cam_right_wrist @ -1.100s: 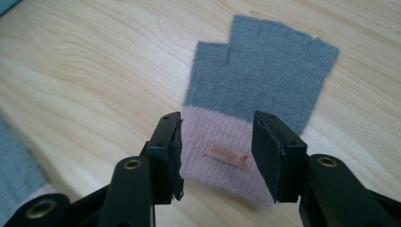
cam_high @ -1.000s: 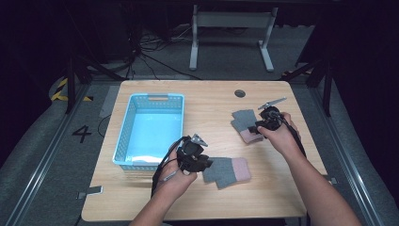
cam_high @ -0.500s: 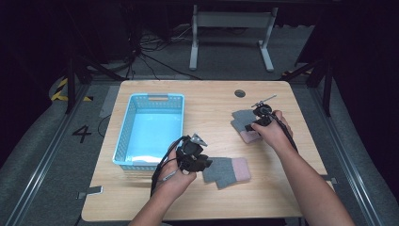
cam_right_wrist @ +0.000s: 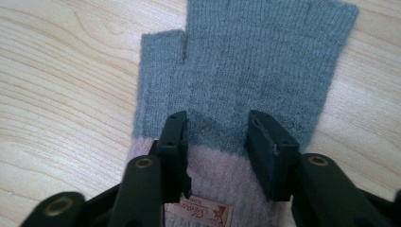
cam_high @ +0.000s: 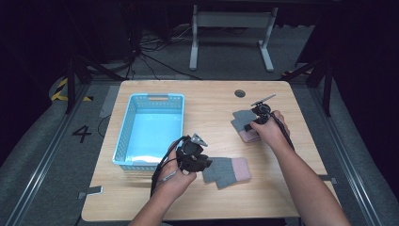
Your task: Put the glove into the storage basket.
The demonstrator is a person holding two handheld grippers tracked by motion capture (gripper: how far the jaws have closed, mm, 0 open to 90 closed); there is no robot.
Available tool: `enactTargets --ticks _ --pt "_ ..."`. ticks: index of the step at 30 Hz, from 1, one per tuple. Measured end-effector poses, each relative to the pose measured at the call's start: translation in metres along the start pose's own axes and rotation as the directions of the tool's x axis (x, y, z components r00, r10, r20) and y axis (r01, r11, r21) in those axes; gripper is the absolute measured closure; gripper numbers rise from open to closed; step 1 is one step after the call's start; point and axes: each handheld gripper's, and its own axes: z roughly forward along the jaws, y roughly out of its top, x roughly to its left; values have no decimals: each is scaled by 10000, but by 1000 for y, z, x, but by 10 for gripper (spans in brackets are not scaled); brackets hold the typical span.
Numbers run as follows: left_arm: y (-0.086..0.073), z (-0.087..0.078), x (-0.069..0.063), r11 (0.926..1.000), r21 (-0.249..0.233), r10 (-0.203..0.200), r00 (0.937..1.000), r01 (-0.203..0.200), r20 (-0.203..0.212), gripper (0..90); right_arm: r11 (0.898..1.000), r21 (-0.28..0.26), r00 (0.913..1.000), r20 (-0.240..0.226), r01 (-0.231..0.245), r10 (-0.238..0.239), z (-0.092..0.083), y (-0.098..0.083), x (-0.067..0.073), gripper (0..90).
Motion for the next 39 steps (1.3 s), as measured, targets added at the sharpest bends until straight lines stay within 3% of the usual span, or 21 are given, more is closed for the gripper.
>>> enactTargets --ticks 5,9,19,30,39 --pt "0 0 0 10000 -3 -1 10000 1 -4 722 9998 94 9996 237 166 -168 0 0 2 774" --pt "0 -1 1 10000 -46 -29 10000 29 7 722 9989 182 9985 333 427 -433 -1 0 5 814" --pt "1 -3 2 9999 -109 -52 10000 52 19 722 9988 -180 9990 116 445 -442 -17 -1 4 829" --pt "1 -3 1 9999 -127 -69 10000 69 12 722 9914 -793 9944 -104 1045 -1056 -56 -8 14 835" --pt "1 -4 1 9998 -152 -120 9999 120 -10 722 9792 -1170 9843 -407 1658 -1715 -88 -19 29 843"
